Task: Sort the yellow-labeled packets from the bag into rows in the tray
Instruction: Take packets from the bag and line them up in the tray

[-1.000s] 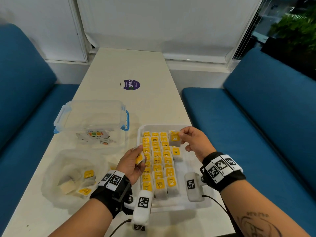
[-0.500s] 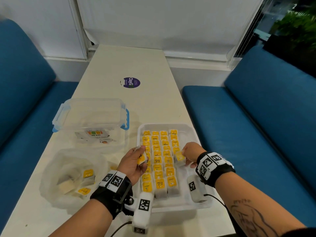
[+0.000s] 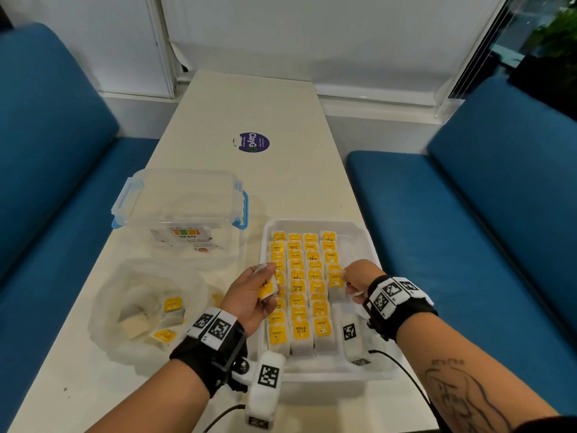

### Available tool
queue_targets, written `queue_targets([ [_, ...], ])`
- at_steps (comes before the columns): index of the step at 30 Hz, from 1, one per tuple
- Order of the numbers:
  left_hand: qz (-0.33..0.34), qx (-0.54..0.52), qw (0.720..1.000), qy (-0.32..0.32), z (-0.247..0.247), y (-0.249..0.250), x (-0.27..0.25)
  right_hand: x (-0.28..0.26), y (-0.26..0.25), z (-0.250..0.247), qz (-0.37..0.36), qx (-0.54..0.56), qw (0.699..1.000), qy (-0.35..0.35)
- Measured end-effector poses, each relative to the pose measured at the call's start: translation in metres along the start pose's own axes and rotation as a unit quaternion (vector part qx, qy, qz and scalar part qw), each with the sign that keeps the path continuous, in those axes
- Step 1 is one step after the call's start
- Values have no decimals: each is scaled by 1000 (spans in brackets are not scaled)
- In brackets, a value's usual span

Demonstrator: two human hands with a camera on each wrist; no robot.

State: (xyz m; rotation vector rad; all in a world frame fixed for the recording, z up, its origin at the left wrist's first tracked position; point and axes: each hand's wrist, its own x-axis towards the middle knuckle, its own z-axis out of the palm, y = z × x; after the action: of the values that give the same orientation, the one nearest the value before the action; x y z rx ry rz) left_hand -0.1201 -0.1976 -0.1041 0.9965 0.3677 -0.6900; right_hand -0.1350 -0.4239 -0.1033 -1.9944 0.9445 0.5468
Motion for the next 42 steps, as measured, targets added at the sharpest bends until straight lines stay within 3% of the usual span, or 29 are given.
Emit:
queue_targets([
  [8,1,8,1000,3,1,-1,-2,4,1,4,-1,3,1000,0],
  [13,1,9,1000,-8,5,-1,-8,5,-6,7,-25,-141,988,54],
  [15,0,10,1000,-16,7,-1,-11,-3,-11,3,-79,-203,971,98],
  [17,-1,9,1000,-21,10,-1,-14,-22,-19,-3,-139,-154,973,105],
  [20,9,14,1000,-22,17,0,-16,-59,-34,-5,-232,-72,969,45],
  [23,30,17,999,-26,23,-1,-18,-94,-50,5,-301,-55,952,-28],
  [26,50,9,998,-30,29,-3,-19,-112,-56,21,-334,-77,938,-43],
  [29,59,-6,998,-35,34,-6,-21,-112,-52,34,-319,-103,942,1],
  [33,59,-27,998,-26,37,-11,-25,-107,-42,40,-277,-35,960,33],
  [38,62,-68,995,-28,37,-16,-26,-111,-41,44,-227,59,972,-13],
  [42,22,-129,990,-54,35,-12,-26,-113,-42,39,-197,90,975,-50],
])
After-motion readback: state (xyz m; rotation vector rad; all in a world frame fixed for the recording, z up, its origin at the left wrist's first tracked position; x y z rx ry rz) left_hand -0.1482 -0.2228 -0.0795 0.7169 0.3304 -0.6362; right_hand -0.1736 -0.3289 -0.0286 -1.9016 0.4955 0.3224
